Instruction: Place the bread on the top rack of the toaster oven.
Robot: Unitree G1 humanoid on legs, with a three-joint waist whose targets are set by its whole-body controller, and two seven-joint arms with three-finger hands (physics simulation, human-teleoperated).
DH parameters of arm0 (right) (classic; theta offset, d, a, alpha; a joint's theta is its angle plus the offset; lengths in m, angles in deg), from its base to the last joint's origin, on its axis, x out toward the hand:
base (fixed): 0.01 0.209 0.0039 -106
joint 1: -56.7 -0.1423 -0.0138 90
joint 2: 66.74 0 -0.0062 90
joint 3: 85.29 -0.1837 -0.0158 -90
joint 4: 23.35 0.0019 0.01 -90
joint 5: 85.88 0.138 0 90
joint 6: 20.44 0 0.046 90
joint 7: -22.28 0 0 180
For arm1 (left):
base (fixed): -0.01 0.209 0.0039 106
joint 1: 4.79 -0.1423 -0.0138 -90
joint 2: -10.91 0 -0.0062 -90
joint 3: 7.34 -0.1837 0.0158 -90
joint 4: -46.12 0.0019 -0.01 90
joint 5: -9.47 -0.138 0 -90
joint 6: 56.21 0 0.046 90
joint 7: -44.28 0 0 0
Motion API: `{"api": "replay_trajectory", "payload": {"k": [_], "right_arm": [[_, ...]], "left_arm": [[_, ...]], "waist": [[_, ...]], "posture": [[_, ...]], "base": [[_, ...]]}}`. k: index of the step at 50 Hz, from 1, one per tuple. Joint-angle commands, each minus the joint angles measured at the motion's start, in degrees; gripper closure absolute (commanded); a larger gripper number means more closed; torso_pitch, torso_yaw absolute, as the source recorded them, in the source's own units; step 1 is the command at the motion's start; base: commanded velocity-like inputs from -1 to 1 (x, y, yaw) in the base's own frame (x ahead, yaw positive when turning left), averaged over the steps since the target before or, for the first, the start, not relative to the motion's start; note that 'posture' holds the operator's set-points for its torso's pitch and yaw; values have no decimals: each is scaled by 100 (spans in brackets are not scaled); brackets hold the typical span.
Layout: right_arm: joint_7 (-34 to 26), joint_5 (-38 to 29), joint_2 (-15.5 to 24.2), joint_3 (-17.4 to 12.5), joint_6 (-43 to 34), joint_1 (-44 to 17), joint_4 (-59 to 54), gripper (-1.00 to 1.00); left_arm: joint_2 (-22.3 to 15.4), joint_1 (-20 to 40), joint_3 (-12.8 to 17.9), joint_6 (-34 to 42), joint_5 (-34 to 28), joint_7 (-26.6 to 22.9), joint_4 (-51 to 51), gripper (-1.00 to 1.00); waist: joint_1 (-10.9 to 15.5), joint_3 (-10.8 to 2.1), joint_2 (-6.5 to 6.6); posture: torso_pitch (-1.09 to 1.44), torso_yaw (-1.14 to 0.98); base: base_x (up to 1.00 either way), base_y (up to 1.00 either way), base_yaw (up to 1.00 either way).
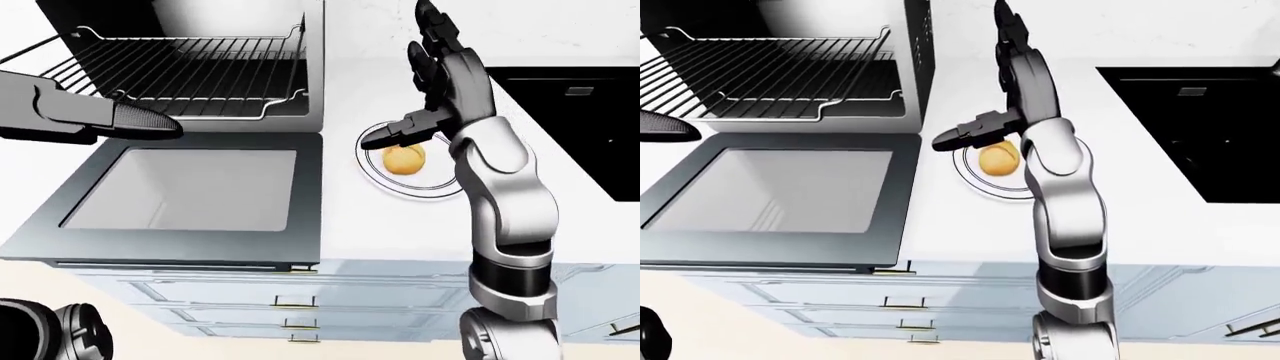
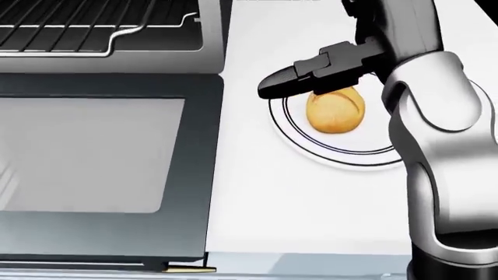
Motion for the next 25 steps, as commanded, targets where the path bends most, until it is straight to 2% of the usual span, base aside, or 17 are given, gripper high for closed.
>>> {"api": "replay_trajectory", "payload": {"k": [1,10,18,25], "right_arm": [[43,-13,47,-72,174,-190,243,-100],[129,-78,169,-133,375,-232,-411,-100],[259,-442,368,-138,558,-587,-1627,-100],[341,-711,397,-142,515,-711,-1983,-100]], "left_arm": [[-83,129,83,-171,-41,67,-33,-100],[-104,-12,177,-222,39,133,-78,-100],[-94,-5,177,-231,90,186,-70,-100],[-142,3,198,-222,163,224,-49,-100]], "waist": [[-3,-178,34],[1,-158,44],[0,-148,40],[17,-135,39]], "posture": [[0,0],[0,0],[0,0],[0,0]], "base": [[0,0,0],[0,0,0],[0,0,0],[0,0,0]]}}
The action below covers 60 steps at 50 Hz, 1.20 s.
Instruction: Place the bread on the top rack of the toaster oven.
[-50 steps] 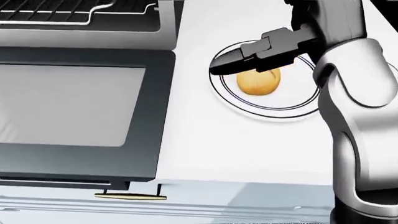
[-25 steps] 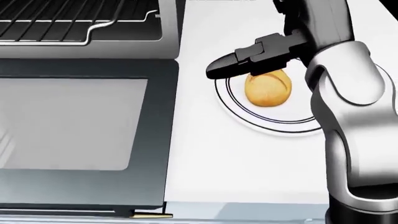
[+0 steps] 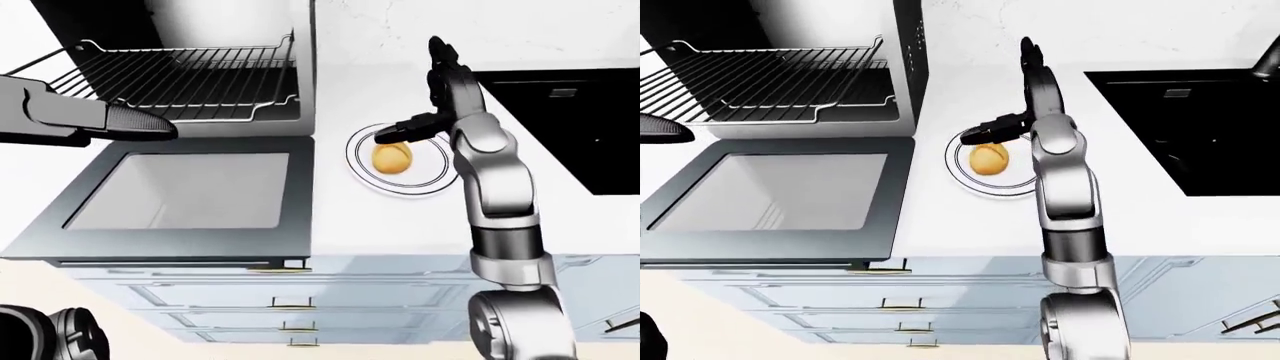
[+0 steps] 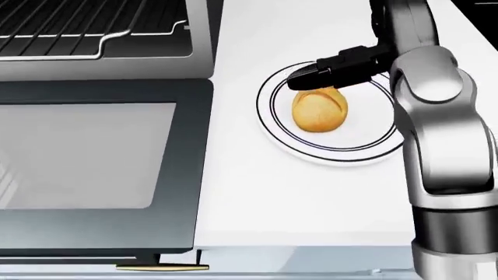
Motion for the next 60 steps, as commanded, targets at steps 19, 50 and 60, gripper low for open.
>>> {"api": "replay_trajectory", "payload": {"k": [19,50,60], "right_arm": [[-186,-476,-76,40,305,-134,-176,-100],[-229,-493,-236,115,563,-242,-783,-100],[-321,-516,-268,126,358,-30,-410,-87]], "left_arm": [[-130,62,80,-167,101,163,28,-100],[-149,-25,52,-270,183,291,69,-100],[-101,-78,76,-267,63,210,30,-100]], "waist": [[21,-170,26],[14,-226,40],[10,-221,33]], "posture": [[0,0],[0,0],[0,0]], "base": [[0,0,0],[0,0,0],[0,0,0]]}}
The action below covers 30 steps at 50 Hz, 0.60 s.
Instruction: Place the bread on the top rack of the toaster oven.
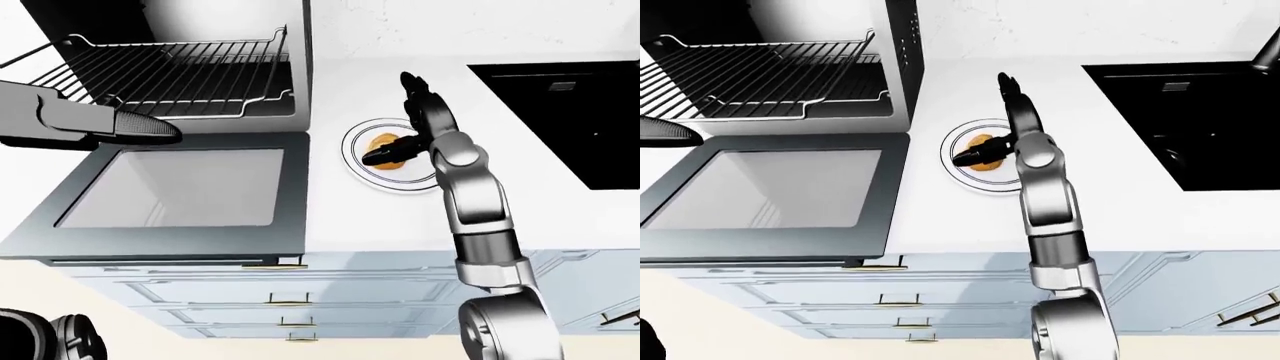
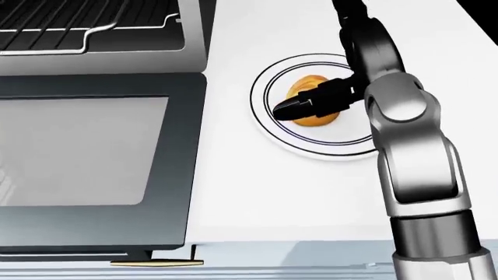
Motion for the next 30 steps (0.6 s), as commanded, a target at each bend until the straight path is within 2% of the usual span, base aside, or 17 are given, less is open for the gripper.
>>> {"api": "replay_trajectory", "payload": {"k": [1,20,30], "right_arm": [[11,-19,38,-40,77,-169,325,-85],[-9,59,39,-84,-215,118,882,-65],[29,96,40,-106,-197,173,889,-57]], "left_arm": [[-76,118,99,-114,-87,25,-16,-100],[-90,18,237,-116,-65,-42,-61,-100],[-102,57,169,-149,-52,11,-15,-100]], "waist": [[0,-159,16],[7,-136,8],[11,-138,11]], "posture": [[0,0],[0,0],[0,0]], "base": [[0,0,0],[0,0,0],[0,0,0]]}}
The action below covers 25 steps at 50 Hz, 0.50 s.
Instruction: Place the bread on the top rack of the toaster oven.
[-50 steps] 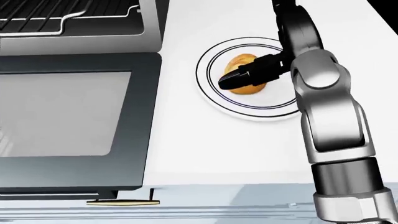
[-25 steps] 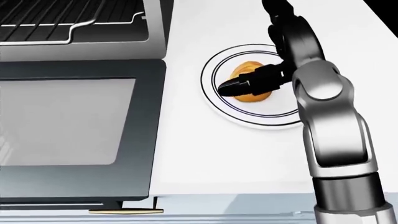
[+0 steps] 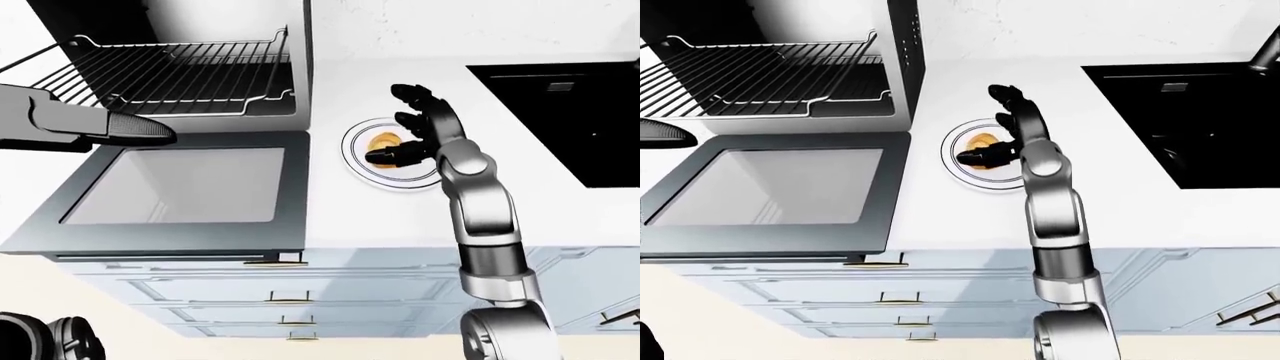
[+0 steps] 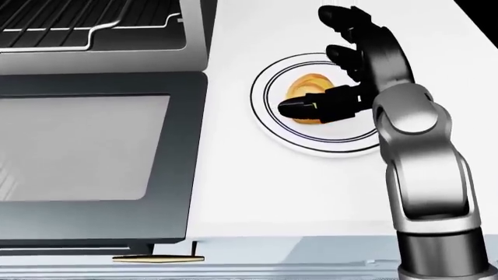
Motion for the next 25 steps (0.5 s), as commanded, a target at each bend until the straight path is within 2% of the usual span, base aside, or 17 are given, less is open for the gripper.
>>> {"api": "replay_trajectory", "payload": {"k": [1,9,25], "right_arm": [[54,0,43,-38,181,-190,202,-56],[68,17,50,-36,186,-161,198,-51],[155,24,10,1,350,-224,-73,-50]], "left_arm": [[-82,129,68,-125,-57,49,6,-100],[-89,185,11,-137,-75,50,45,-100],[-60,4,171,-142,-72,4,-74,-100]], "waist": [[-2,-142,17],[0,-148,18],[-8,-161,30]], "posture": [[0,0],[0,0],[0,0]], "base": [[0,0,0],[0,0,0],[0,0,0]]}}
